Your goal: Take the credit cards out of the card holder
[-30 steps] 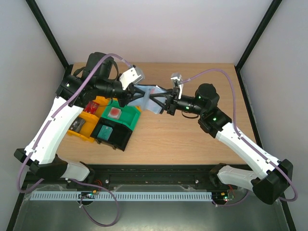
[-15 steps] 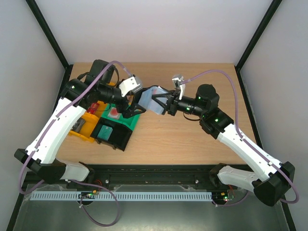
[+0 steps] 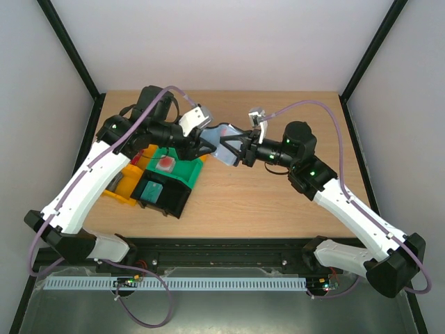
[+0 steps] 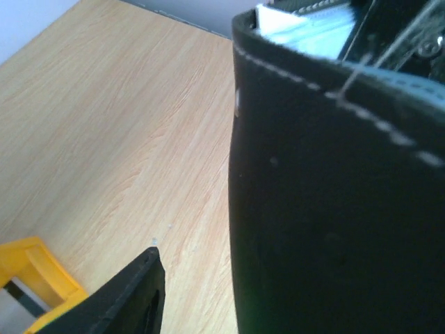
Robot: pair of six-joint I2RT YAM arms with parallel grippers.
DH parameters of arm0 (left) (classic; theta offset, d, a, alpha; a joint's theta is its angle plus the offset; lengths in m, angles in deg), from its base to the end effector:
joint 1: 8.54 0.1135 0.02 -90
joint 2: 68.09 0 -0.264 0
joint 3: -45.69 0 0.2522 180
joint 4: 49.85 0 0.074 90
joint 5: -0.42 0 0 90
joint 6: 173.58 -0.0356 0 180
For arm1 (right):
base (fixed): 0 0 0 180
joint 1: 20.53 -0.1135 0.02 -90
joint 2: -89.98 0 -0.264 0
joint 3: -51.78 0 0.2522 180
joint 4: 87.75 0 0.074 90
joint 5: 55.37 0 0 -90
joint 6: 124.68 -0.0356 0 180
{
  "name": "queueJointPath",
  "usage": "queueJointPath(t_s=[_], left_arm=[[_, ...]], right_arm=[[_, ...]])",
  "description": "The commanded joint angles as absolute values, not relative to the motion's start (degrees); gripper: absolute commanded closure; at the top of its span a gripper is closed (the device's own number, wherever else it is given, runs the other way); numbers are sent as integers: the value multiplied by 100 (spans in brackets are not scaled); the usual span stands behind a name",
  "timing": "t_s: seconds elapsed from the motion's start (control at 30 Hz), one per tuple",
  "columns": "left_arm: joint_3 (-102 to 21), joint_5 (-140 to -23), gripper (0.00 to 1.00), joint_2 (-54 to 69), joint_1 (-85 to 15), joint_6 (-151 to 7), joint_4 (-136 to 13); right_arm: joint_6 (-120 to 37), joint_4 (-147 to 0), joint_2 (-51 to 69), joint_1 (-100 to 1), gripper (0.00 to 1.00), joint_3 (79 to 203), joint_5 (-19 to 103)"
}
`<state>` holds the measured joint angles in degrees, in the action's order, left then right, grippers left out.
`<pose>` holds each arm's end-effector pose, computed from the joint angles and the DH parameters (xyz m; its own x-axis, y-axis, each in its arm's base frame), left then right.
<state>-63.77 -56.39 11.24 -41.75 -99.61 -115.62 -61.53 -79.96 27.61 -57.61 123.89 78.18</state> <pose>0.2182 -0.1662 0.4391 -0.2392 0.4328 -0.8692 0.9329 0.3506 -0.0822 0.1814 0.1678 0.3935 -0.4213 0.0919 -0.9023 -0.8923 0.1362 0.4305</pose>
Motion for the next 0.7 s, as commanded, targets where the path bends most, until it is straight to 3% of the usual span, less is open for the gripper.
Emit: queueJointPath(t_s=[0.0, 0.1, 0.13, 0.27, 0.33, 0.43, 0.67], left_arm=[[-6326, -5716, 63, 1183, -4198, -9881, -11432], [-6335, -5665, 93, 1125, -4120, -9947, -11506], [-6335, -5610, 96, 1102, -4059, -9953, -11530], [-6335, -5260, 98, 1000, -3767, -10014, -11607], [-6339, -5139, 98, 948, -3717, -10106, -11693], [-6359, -4929, 98, 901, -3704, -10210, -11787], [-6496, -4721, 98, 845, -3702, -10405, -12010]], right_arm=[[-6172, -8411, 2803, -5779, 98, 12632, 8087], [-5979, -8252, 2908, -5779, 98, 12625, 8022], [-5854, -8102, 2949, -5779, 94, 12640, 7932], [-5266, -7440, 3197, -5763, 52, 12605, 7545], [-5005, -7256, 3342, -5749, 41, 12516, 7559], [-4783, -7074, 3495, -5740, 35, 12368, 7528], [-4719, -6950, 3429, -5726, 34, 12309, 7287]])
